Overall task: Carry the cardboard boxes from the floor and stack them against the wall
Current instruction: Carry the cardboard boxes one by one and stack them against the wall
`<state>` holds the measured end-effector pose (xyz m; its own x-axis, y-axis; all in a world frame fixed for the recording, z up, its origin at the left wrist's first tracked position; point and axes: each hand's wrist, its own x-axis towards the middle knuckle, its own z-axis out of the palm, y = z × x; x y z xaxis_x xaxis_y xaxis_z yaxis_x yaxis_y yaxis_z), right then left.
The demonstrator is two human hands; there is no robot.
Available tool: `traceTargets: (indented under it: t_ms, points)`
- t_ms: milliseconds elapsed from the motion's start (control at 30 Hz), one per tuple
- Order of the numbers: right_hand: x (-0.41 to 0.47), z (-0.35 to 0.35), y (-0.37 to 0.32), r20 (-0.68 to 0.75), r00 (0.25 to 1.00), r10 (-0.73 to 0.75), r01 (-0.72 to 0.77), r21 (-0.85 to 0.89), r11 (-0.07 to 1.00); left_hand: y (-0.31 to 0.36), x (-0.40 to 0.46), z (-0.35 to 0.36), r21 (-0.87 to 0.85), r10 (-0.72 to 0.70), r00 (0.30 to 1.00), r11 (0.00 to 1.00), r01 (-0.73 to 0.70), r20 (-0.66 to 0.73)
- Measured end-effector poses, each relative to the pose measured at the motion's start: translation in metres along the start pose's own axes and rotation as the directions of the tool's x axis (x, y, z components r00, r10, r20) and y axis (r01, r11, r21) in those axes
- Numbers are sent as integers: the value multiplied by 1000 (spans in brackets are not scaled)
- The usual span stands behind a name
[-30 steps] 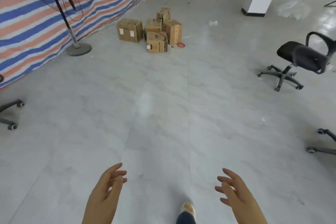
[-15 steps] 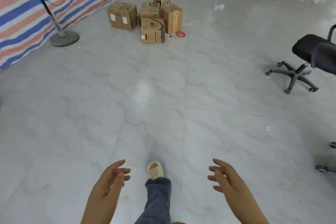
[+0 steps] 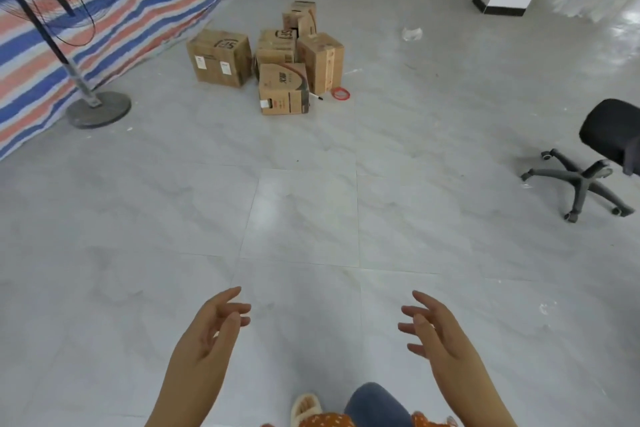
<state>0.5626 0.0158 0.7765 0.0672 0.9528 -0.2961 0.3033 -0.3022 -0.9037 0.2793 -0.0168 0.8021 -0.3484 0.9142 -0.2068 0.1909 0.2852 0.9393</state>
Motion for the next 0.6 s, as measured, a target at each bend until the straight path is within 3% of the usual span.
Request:
traceTargets:
  t_ms: [300,600]
  points:
    - [174,33,-45,91,996,21,-13,-82,997,23,144,15,21,-143,981,989,147,-129]
    - [397,15,-138,48,996,-75,77,-29,997,101,344,93,19,-44,992,999,46,-120]
